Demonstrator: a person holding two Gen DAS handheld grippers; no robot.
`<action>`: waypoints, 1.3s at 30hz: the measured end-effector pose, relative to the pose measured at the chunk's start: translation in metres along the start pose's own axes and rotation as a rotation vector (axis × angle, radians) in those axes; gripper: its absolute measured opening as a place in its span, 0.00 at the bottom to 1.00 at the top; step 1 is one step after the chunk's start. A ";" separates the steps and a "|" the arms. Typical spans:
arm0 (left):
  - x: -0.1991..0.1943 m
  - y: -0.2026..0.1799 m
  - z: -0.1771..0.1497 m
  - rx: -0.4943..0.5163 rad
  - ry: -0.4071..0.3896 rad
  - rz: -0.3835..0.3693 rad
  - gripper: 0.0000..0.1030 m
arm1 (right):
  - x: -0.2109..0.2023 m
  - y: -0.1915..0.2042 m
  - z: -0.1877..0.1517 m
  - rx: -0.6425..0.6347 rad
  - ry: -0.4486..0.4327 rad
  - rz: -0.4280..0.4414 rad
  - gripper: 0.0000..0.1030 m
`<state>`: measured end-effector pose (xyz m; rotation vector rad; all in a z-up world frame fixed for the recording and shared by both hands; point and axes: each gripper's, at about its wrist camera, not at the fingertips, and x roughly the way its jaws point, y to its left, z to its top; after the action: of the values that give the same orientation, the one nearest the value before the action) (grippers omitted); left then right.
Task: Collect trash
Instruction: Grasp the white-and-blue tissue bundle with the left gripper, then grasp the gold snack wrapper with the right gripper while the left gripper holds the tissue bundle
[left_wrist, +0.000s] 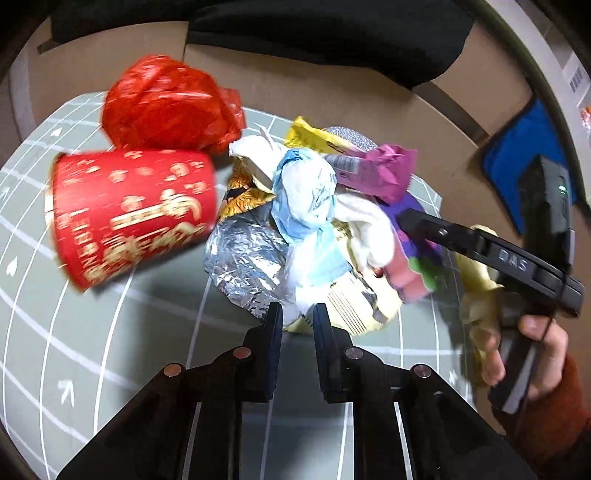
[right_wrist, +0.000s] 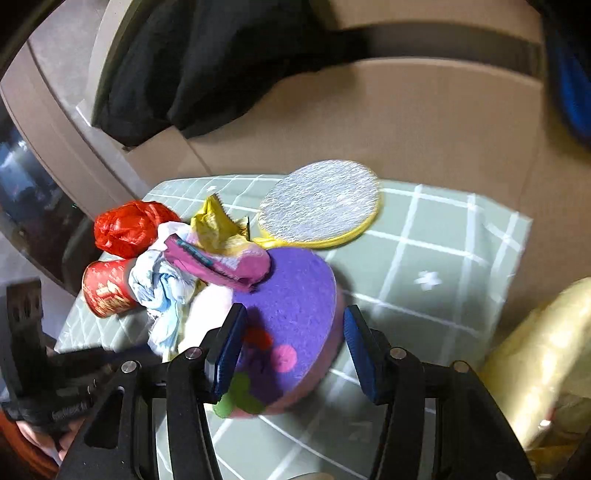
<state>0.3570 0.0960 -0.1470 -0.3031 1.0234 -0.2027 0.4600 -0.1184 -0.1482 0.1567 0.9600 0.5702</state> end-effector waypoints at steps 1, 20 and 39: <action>-0.004 0.001 -0.002 -0.002 -0.006 -0.008 0.17 | 0.001 0.002 -0.002 -0.007 0.004 0.009 0.51; -0.039 -0.001 0.032 -0.069 -0.242 0.062 0.43 | -0.054 0.032 -0.075 -0.121 0.043 0.072 0.30; -0.072 0.008 -0.048 -0.056 -0.095 0.024 0.27 | -0.080 0.081 -0.070 -0.279 -0.042 0.031 0.36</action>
<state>0.2788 0.1179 -0.1148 -0.3476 0.9397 -0.1367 0.3370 -0.1005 -0.1003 -0.0659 0.8296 0.7205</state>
